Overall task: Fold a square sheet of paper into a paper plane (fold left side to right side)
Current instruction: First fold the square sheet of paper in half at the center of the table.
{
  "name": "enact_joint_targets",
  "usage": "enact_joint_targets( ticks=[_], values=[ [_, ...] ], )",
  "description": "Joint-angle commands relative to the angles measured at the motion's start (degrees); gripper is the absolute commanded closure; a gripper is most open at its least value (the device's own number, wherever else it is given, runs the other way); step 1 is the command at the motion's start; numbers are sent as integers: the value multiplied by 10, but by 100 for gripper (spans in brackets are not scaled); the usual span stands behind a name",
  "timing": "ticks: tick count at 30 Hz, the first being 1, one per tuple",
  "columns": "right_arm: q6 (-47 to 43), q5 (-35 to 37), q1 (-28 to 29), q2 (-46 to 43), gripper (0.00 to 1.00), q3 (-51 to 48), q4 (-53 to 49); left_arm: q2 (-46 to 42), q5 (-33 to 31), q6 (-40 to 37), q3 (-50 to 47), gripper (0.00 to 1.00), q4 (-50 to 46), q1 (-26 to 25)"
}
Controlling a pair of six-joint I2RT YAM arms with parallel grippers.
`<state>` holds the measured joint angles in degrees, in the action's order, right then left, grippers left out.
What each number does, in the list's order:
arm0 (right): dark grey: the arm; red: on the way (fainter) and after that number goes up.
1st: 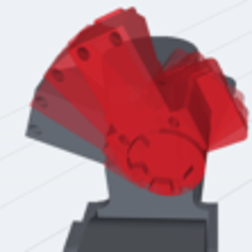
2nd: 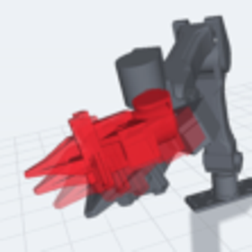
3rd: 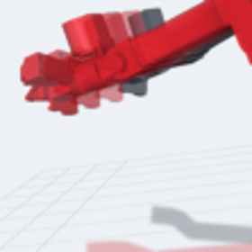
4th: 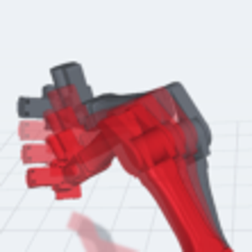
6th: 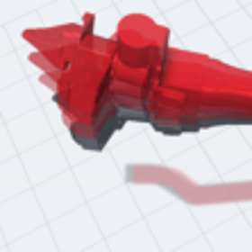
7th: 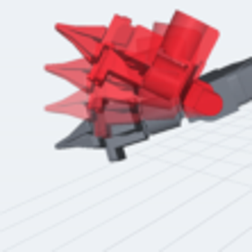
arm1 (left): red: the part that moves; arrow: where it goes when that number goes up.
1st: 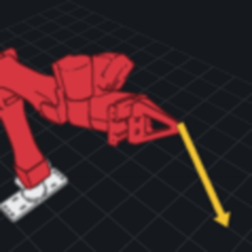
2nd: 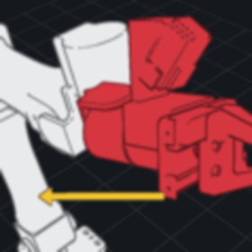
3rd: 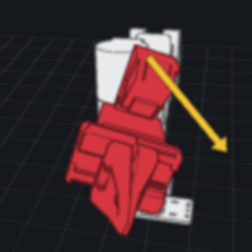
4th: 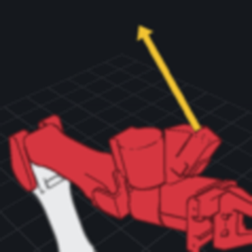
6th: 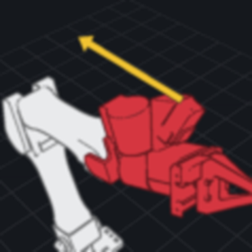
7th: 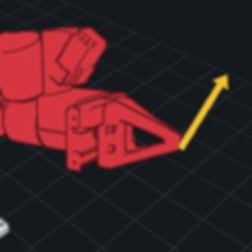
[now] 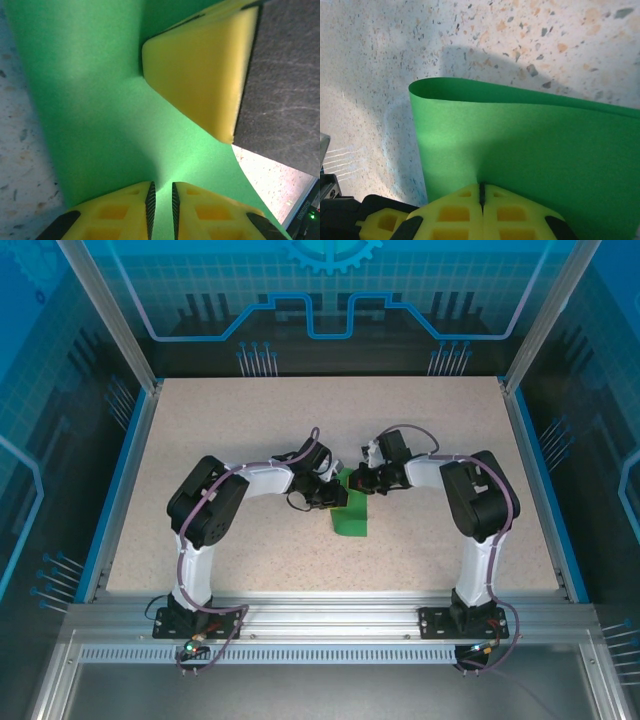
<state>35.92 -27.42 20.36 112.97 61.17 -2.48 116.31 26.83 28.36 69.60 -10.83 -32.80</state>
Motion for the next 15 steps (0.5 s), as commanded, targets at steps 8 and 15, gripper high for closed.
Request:
enact_joint_targets(
  ticks=[8, 15],
  values=[
    [-1, 52, -2, 39, 100, 23, -83, -38, 15, -35, -82, 79, -41, -21],
    [-2, 55, -4, 45, 100, 29, -95, -80, 29, -74, -120, 78, -60, -40]
  ],
)
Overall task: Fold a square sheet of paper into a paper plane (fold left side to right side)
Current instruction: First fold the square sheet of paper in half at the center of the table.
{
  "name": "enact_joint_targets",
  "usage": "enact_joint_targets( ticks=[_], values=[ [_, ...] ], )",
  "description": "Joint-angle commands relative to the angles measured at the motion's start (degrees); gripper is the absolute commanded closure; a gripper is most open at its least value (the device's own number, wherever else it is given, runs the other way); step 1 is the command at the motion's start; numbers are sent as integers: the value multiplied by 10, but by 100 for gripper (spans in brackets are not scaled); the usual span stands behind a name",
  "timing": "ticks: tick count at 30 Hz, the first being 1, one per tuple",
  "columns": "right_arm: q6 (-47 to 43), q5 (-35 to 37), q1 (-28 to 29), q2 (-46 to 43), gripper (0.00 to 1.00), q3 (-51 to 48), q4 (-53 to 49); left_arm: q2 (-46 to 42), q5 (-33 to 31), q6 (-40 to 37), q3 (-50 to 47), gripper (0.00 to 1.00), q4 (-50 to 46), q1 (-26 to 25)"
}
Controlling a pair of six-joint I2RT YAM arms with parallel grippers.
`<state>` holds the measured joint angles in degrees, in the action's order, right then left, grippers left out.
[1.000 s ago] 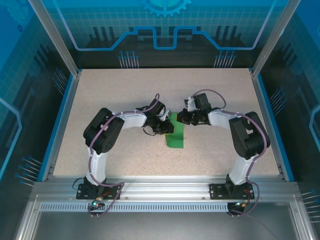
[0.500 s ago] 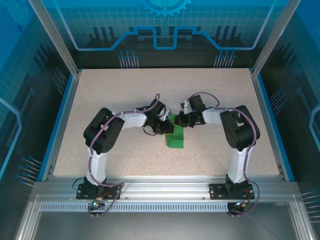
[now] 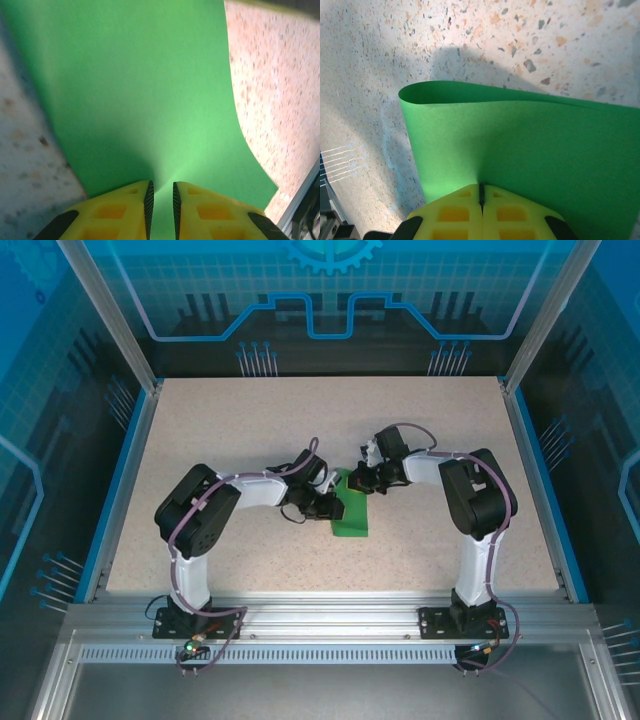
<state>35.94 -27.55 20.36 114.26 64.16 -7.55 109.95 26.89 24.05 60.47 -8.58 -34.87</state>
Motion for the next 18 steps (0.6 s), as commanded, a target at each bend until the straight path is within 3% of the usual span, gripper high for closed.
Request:
enact_joint_targets(
  ticks=[1, 18],
  values=[
    [-3, 57, -5, 32, 100, -1, -46, -23, 33, -34, -35, 78, -82, -20],
    [-6, 54, -2, 29, 100, -2, -44, -111, 26, -33, -59, 76, -90, -33]
  ],
)
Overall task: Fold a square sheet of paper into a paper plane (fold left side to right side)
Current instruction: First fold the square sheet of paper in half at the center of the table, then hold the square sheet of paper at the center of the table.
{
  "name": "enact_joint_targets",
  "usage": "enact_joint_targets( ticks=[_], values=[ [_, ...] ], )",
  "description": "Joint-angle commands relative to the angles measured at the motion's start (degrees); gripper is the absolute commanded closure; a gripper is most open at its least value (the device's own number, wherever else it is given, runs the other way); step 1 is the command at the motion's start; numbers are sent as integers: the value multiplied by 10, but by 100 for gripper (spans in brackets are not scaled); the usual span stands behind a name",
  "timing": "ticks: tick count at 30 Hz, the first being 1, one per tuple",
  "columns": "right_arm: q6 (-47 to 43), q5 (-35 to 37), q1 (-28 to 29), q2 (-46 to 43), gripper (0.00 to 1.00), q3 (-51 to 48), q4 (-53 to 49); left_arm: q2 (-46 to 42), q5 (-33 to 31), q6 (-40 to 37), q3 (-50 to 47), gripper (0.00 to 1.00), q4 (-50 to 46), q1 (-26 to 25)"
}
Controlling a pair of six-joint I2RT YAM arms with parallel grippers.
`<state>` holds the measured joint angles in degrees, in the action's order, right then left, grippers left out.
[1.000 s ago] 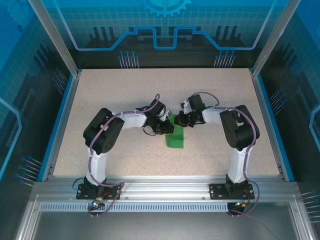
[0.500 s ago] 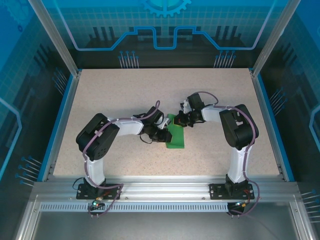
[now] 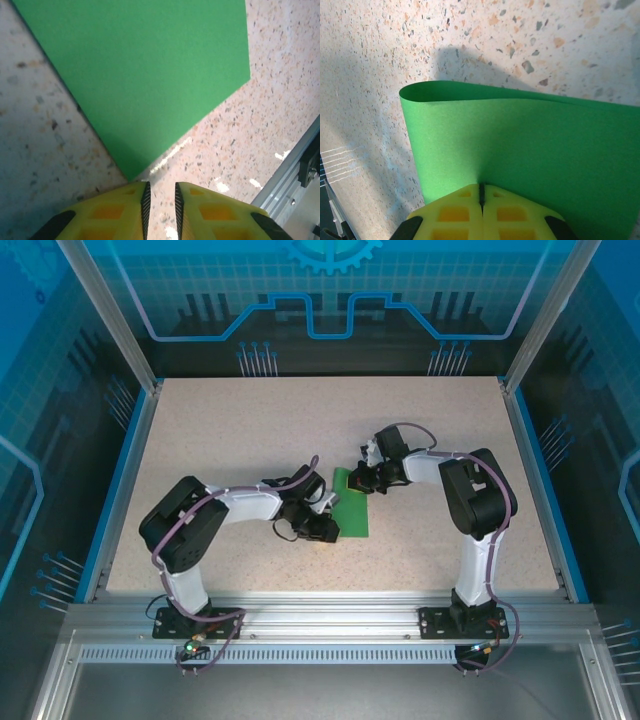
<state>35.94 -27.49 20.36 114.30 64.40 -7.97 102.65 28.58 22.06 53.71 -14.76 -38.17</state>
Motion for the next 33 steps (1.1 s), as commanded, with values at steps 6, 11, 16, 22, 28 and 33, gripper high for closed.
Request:
enact_joint_targets(
  ticks=[6, 11, 16, 22, 28, 33],
  values=[
    [-8, 51, -1, 25, 100, -5, -38, -36, -23, -1, 61, 71, -10, 32],
    [-10, 49, 1, 26, 100, -4, -37, 43, -35, -4, 127, 71, -6, 47],
    [-11, 47, 2, 26, 100, -4, -35, 105, -34, -8, 179, 71, -11, 47],
    [-14, 40, 2, 18, 100, -7, -20, 133, -35, -5, 188, 72, -19, 47],
    [-18, 28, 2, -20, 92, -8, 25, 137, -57, -4, 168, 72, -34, 44],
    [-40, 69, 0, -105, 72, -26, 15, 138, -61, 5, 156, 72, -26, 41]
  ],
)
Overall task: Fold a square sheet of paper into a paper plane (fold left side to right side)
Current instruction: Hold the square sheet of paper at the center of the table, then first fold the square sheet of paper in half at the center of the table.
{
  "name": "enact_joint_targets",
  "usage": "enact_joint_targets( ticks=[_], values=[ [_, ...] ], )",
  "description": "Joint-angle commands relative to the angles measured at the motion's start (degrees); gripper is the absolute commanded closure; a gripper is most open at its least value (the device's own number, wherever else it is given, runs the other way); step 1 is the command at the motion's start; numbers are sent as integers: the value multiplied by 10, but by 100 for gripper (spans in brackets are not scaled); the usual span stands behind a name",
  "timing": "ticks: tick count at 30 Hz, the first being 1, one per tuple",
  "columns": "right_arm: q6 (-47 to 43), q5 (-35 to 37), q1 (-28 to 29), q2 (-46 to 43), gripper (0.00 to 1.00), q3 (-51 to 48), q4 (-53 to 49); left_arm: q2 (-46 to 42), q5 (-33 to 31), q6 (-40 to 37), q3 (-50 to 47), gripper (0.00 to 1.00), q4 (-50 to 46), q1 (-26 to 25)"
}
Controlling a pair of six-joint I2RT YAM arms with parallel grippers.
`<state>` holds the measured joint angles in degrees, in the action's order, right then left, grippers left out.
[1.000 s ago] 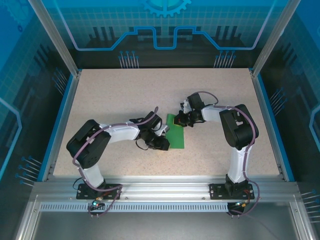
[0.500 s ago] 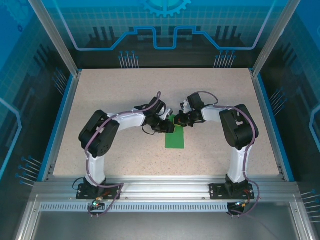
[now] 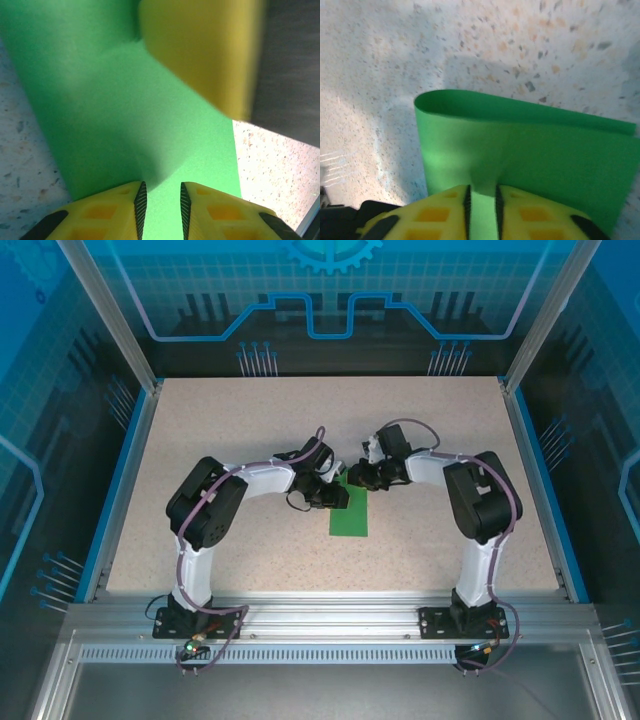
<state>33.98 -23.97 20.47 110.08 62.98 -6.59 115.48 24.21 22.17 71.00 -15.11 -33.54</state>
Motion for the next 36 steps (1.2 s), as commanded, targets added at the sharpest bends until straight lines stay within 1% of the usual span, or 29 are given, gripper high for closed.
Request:
enact_joint_targets(
  ticks=[1, 3, 4, 5, 9, 13, 17, 22, 26, 28, 32, 36],
  values=[
    [-24, 41, -1, -79, 70, -20, -4, 10, -17, 5, -17, 72, -22, -6],
    [-35, 54, -2, -118, 68, -37, -26, 11, -17, 7, -17, 72, -20, -7],
    [-40, 58, -2, -132, 69, -44, -38, 11, -17, 8, -17, 72, -20, -8],
    [-43, 58, -2, -148, 72, -54, -50, 11, -17, 9, -16, 72, -20, -8],
    [-37, 36, 4, -197, 88, -113, -75, 11, -19, 9, -14, 72, -20, -10],
    [-33, 2, 21, -221, 94, -169, -60, 11, -19, 12, -14, 72, -18, -11],
    [-9, -26, 40, -195, 96, -174, -63, 12, -20, 10, -13, 72, -23, -12],
    [-5, -28, 53, -148, 96, -154, -72, 10, -22, 11, -13, 72, -23, -13],
    [-13, -12, 55, -104, 97, -130, -115, 10, -9, 18, -6, 72, -18, -13],
    [-12, 4, 55, -96, 98, -132, -124, 7, -8, 21, 0, 72, -17, -13],
    [-27, 42, 56, -76, 99, -129, -180, -2, -6, 21, 17, 71, -20, -12],
    [-28, 51, 55, -62, 99, -132, -185, -5, -7, 17, 32, 71, -21, -5]
  ],
)
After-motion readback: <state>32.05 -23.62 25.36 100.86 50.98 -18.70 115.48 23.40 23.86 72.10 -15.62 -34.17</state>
